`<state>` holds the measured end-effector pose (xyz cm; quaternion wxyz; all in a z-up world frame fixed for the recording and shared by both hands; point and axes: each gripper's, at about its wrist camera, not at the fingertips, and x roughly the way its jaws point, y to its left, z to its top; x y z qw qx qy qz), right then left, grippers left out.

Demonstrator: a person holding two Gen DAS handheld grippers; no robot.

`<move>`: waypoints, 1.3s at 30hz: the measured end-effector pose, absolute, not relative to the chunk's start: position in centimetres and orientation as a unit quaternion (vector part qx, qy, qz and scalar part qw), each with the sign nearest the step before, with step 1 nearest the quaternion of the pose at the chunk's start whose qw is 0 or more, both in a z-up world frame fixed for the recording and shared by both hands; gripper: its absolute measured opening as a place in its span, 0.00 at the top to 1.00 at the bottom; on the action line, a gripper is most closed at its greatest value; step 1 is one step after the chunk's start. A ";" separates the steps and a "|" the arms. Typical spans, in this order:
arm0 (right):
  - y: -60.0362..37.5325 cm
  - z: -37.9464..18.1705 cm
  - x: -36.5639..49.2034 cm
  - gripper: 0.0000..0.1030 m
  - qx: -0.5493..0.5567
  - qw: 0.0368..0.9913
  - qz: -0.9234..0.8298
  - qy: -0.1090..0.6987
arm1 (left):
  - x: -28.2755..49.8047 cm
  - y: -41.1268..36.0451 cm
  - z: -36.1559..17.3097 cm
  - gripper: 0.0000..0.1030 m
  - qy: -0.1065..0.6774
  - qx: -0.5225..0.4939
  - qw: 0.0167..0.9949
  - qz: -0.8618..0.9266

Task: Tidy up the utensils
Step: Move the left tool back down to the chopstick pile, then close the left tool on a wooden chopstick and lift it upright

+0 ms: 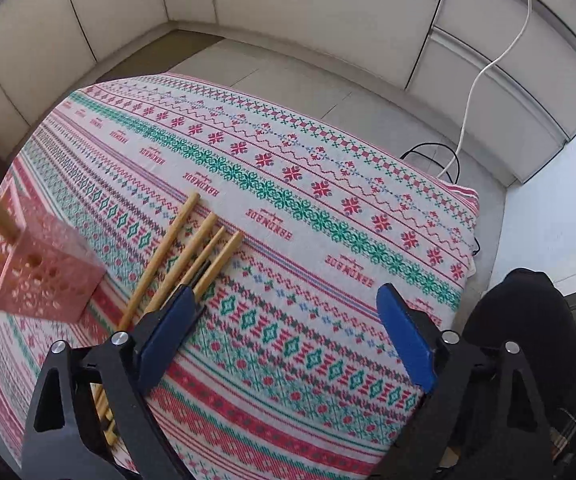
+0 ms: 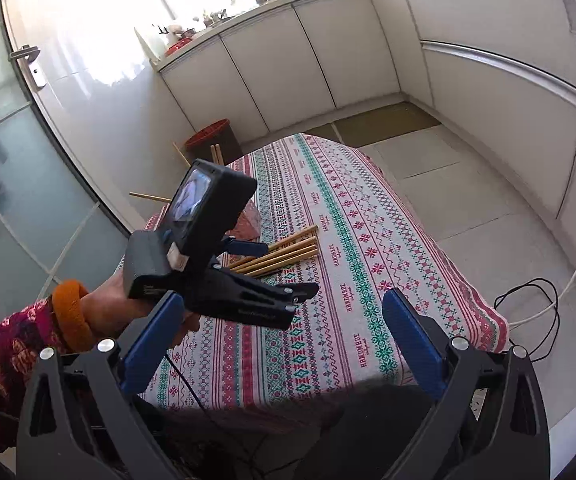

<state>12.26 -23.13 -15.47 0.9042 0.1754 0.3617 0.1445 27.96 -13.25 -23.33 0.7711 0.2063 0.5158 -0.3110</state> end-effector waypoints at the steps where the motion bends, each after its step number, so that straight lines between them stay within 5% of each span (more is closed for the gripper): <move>1: -23.3 -15.5 12.4 0.06 0.176 0.904 0.143 0.362 | 28.8 -13.7 -23.8 0.31 0.525 0.208 0.763 -0.315; 3: -23.4 -15.6 12.8 0.06 0.177 0.904 0.140 0.362 | 30.5 -14.1 -24.5 0.50 0.550 0.199 0.742 -0.328; 7: -24.1 -16.1 13.6 0.06 0.187 0.901 0.137 0.367 | 31.7 -15.0 -26.1 0.72 0.563 0.236 0.719 -0.332; 23: -24.2 -16.4 14.3 0.06 0.192 0.897 0.136 0.375 | 34.8 -15.5 -27.7 0.71 0.563 0.261 0.719 -0.312; 27: -23.9 -16.1 14.5 0.06 0.184 0.899 0.134 0.374 | 34.3 -14.6 -27.2 0.84 0.555 0.274 0.720 -0.314; 39: -22.3 -18.4 17.5 0.06 0.190 0.878 0.069 0.435 | 26.1 -5.3 -20.0 0.93 0.443 0.207 0.830 -0.269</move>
